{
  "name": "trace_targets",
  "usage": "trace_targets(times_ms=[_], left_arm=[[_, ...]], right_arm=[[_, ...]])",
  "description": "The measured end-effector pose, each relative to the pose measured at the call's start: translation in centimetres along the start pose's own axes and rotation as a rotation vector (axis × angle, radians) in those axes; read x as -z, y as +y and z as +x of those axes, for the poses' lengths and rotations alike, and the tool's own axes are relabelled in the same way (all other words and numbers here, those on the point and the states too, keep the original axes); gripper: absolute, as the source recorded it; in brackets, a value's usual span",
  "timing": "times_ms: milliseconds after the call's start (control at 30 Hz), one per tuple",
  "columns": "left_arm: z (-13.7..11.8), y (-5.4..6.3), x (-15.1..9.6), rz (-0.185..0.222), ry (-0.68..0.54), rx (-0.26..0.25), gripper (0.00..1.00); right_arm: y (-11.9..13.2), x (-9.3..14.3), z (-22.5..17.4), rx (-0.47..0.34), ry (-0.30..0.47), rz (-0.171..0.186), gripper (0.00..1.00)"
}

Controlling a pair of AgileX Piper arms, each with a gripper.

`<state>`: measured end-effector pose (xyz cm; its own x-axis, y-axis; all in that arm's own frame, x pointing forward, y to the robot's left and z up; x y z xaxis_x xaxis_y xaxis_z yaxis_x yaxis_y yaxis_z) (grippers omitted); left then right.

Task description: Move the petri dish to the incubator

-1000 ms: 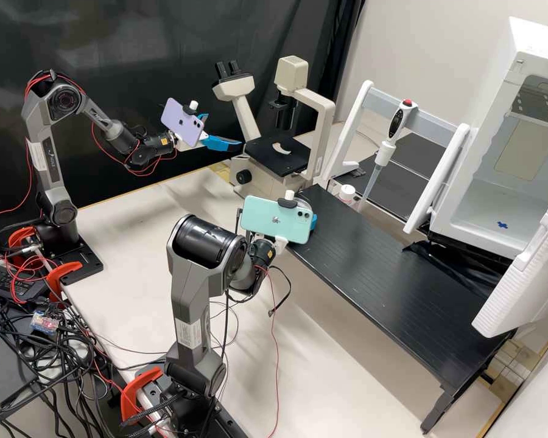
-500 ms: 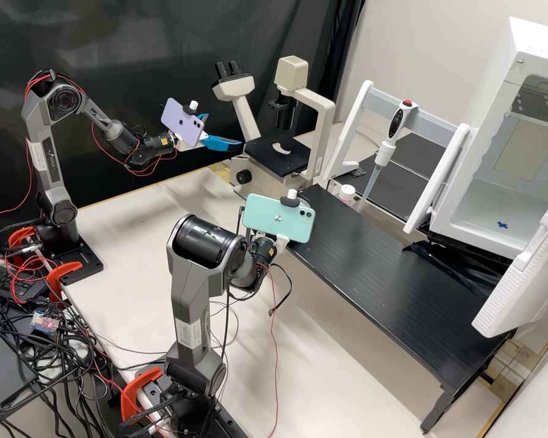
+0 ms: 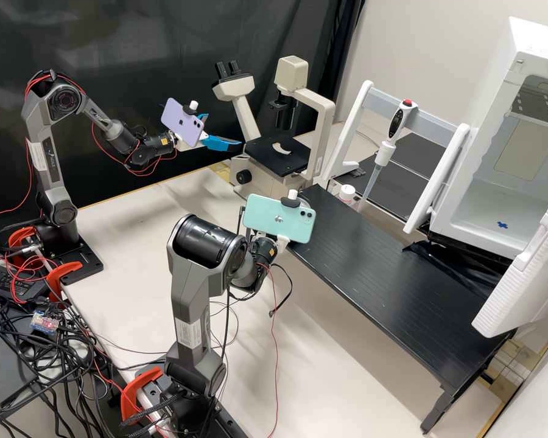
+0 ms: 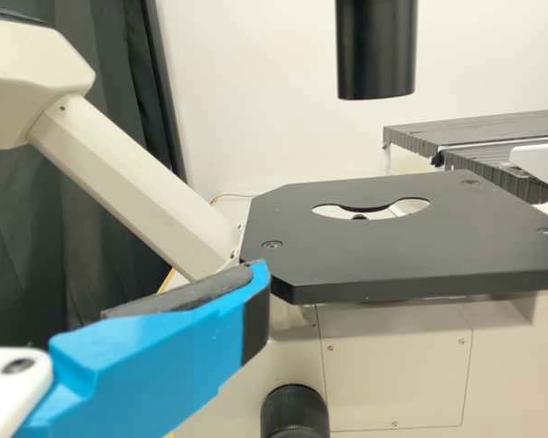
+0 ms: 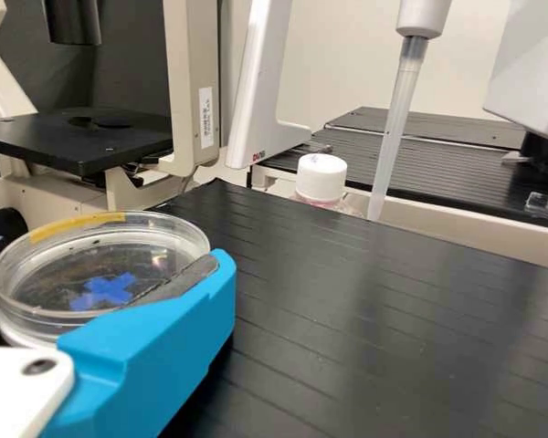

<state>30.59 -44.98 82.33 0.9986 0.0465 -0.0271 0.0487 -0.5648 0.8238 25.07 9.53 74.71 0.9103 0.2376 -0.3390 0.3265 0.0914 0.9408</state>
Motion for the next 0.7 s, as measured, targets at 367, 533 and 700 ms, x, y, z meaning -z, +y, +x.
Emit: trace_targets(times_ms=[367,533,700], left_arm=[[0.0,0.0,0.0,0.000,0.000,0.000,1.00],[0.0,0.0,0.0,0.000,0.000,0.000,1.00],[0.0,0.0,0.0,0.000,0.000,0.000,1.00]], right_arm=[[5.0,-2.7,-3.3,-0.186,-0.099,0.058,0.00],[8.0,-4.6,-5.1,-0.293,-0.125,0.057,0.00],[11.7,-6.6,-6.2,-0.419,-0.177,0.068,0.00]])
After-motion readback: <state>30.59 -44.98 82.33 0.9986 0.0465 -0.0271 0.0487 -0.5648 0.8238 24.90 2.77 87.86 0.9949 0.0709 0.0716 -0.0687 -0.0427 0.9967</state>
